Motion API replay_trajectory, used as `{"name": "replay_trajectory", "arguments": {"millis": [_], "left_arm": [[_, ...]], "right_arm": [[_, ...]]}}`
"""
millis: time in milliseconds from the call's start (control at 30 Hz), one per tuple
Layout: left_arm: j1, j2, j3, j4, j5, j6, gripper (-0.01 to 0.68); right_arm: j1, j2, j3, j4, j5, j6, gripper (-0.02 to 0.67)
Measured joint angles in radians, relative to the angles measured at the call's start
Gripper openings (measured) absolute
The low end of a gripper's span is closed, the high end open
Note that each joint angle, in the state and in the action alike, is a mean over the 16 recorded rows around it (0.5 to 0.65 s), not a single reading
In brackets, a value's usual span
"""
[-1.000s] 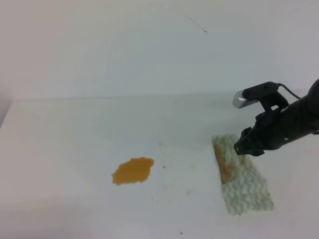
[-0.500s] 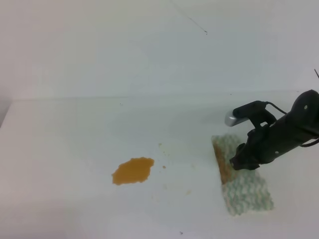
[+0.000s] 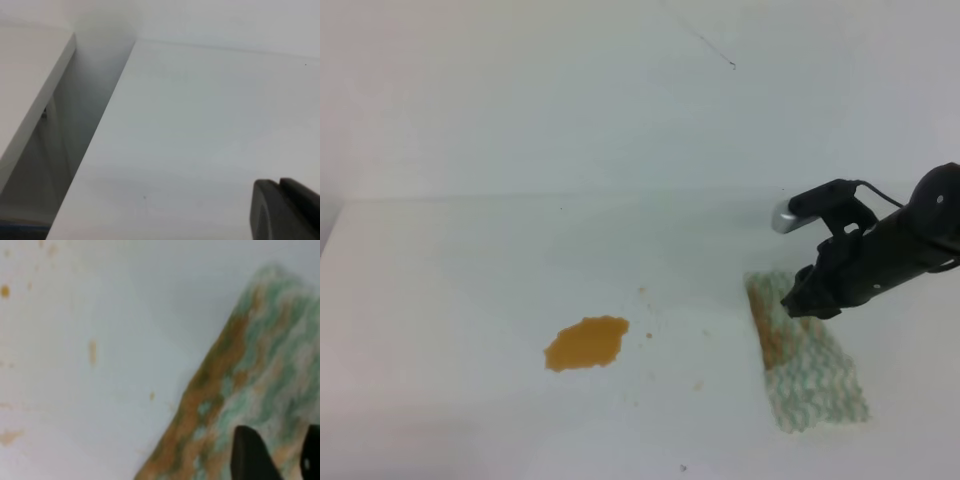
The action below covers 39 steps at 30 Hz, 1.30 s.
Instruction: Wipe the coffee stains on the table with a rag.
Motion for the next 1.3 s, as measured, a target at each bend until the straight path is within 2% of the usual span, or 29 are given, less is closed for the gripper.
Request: {"name": "replay_trajectory", "arguments": {"millis": [300, 600, 733, 1133, 1300], "left_arm": [[0.000, 0.000, 0.000, 0.000, 0.000, 0.000, 0.001], [0.000, 0.000, -0.007, 0.000, 0.000, 0.000, 0.001], [0.000, 0.000, -0.009, 0.000, 0.001, 0.000, 0.001], [0.000, 0.000, -0.012, 0.002, 0.007, 0.000, 0.001], [0.000, 0.000, -0.012, 0.002, 0.010, 0.000, 0.001]], "right_arm": [[0.000, 0.012, -0.021, 0.028, -0.041, 0.000, 0.320], [0.002, 0.058, -0.024, 0.043, -0.070, -0.002, 0.337], [0.008, 0.076, -0.026, 0.044, -0.068, -0.008, 0.305], [0.057, 0.093, -0.045, 0.046, -0.046, -0.043, 0.083], [0.105, 0.093, -0.085, 0.050, -0.025, -0.054, 0.031]]}}
